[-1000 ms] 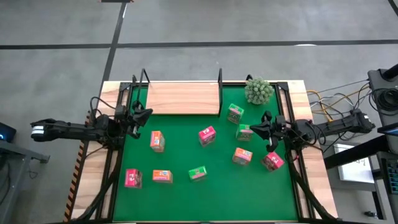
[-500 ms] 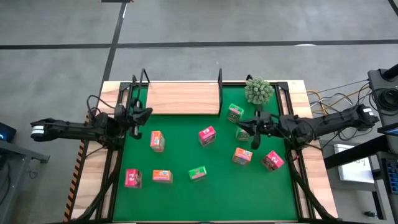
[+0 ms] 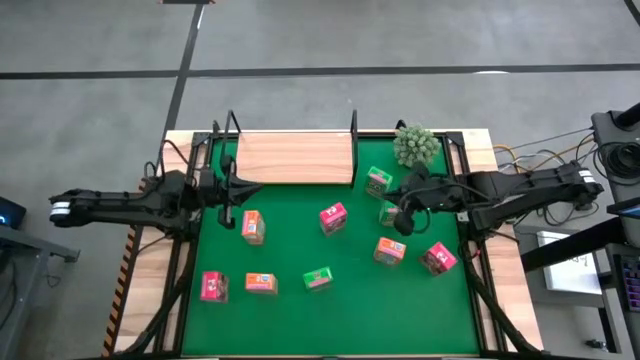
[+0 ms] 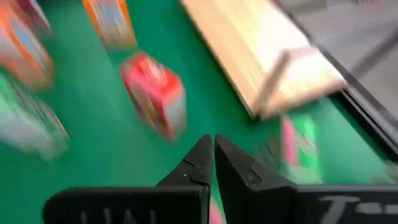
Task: Stack cereal on shelf
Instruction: Put the middle right green cereal box on the shelf
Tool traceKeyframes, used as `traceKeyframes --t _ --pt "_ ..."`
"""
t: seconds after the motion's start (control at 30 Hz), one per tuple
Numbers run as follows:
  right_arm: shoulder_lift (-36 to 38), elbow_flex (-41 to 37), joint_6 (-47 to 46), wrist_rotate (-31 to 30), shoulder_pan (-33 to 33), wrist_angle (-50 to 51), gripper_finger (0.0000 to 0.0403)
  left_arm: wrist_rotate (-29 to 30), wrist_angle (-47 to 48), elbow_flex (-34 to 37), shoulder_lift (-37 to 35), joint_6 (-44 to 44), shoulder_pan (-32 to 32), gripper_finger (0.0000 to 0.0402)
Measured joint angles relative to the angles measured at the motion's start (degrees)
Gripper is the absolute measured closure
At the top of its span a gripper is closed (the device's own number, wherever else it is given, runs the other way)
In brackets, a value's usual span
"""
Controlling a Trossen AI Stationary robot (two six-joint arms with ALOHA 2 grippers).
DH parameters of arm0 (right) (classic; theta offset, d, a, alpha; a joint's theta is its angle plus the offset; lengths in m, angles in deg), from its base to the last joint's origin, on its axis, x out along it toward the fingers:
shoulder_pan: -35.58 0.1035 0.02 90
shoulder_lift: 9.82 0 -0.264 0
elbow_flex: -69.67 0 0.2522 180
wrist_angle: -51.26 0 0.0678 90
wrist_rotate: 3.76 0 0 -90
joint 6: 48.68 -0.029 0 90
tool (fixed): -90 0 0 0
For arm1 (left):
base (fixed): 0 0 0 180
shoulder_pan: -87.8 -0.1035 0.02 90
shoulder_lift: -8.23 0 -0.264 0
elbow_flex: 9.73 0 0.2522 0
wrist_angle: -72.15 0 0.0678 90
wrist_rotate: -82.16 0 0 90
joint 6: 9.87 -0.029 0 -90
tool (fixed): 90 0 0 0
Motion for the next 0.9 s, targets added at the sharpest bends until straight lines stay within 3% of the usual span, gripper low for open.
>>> traceKeyframes --t 0.2,0.6,0.7,0.9 --pt "-2.56 4.46 1.26 0.01 0.02 15.94 0.0394 -0.13 5.16 -1.75 -0.26 -1.60 -0.02 0.0402" --pt "-7.35 6.02 2.15 -0.06 0.02 15.43 0.0394 0.01 5.07 -3.37 -0.15 -4.38 -0.07 0.0402" --pt "-9.28 6.02 4.22 -3.05 -0.12 14.02 0.0392 0.03 5.20 -3.55 -0.14 -4.41 -0.07 0.0402" --pt "-14.18 8.91 1.80 -4.32 -0.96 16.83 0.0344 0.13 5.11 -4.15 -0.24 -5.07 -0.07 0.0402"
